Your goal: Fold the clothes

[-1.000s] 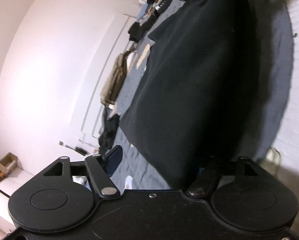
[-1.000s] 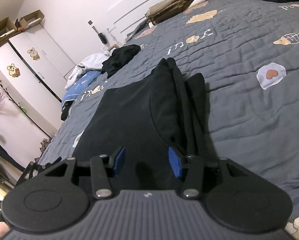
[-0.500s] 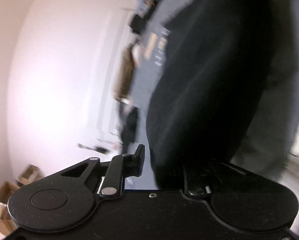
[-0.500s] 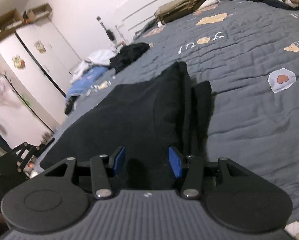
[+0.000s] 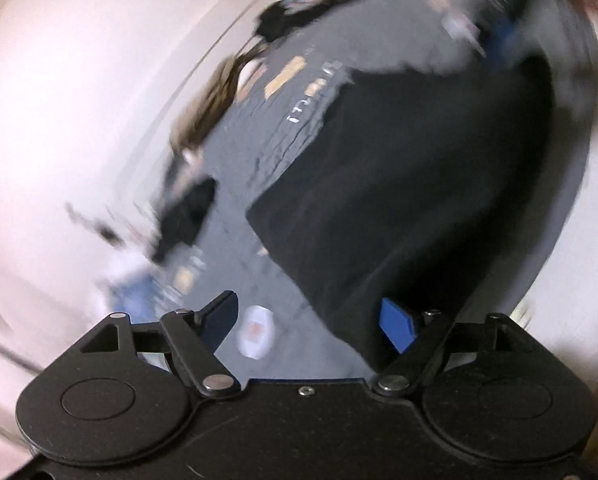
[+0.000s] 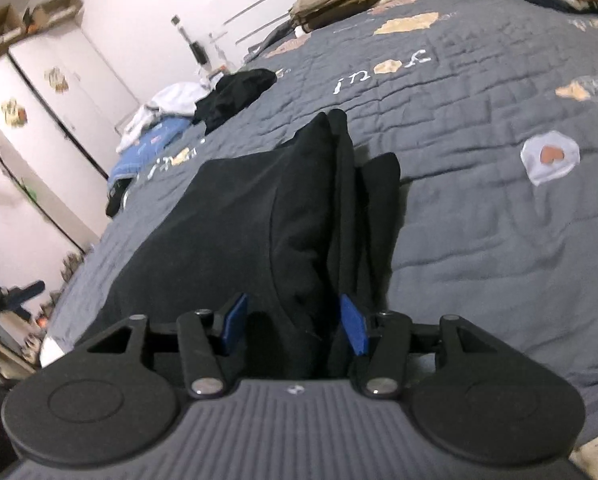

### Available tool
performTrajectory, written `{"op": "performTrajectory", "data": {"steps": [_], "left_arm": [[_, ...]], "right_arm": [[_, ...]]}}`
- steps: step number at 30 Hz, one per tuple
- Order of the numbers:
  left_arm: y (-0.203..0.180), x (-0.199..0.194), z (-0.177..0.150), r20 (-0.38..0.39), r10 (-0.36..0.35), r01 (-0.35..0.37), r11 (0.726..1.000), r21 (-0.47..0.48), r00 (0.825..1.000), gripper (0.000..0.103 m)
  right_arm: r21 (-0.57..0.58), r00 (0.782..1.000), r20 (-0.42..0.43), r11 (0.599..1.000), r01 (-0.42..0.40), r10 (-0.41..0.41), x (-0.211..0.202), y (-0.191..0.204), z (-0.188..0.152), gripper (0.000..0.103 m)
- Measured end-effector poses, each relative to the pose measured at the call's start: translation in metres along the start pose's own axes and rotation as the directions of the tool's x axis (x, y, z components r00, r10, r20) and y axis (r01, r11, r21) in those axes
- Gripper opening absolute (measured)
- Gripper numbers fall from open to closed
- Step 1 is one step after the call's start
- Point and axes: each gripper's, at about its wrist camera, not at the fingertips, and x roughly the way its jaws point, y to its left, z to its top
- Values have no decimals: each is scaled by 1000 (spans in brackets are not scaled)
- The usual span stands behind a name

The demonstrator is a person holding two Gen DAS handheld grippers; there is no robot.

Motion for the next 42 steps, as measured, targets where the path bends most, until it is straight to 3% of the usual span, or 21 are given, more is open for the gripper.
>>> {"op": "performTrajectory", "data": {"steps": [5,7,8,18,20,23,29,38,42], "left_arm": [[45,-28,0,47,-5,14,982,-191,999,77],[52,-34,7,89,-7,29,969,-247,996,97],[60,-37,10,112,-15,46,959,-281,994,101],[112,-28,31,258,-65,204,805,-558,964,103],[117,-33,31,271,-70,221,783,-581,960,103],[117,-37,34,250,-54,195,787,-586,967,103],[117,-39,37,197,-121,218,763,-608,973,103],[128,-33,22,167,-197,258,697,-669,966,103],[127,-31,19,151,-208,255,710,-657,966,103]], "right_arm": [[5,998,30,998,-58,57,-16,8,9,52],[-4,998,41,998,-55,56,-24,13,11,53],[-2,997,46,998,-55,56,-28,16,11,53],[6,997,59,999,-49,48,-76,42,26,57],[6,997,66,999,-45,44,-87,49,30,57],[-18,997,64,999,-36,38,-101,62,33,58],[-75,999,35,997,1,2,-115,87,34,60],[-124,998,3,990,65,-66,-122,112,29,60],[-150,996,-5,984,92,-94,-127,122,31,60]]}}
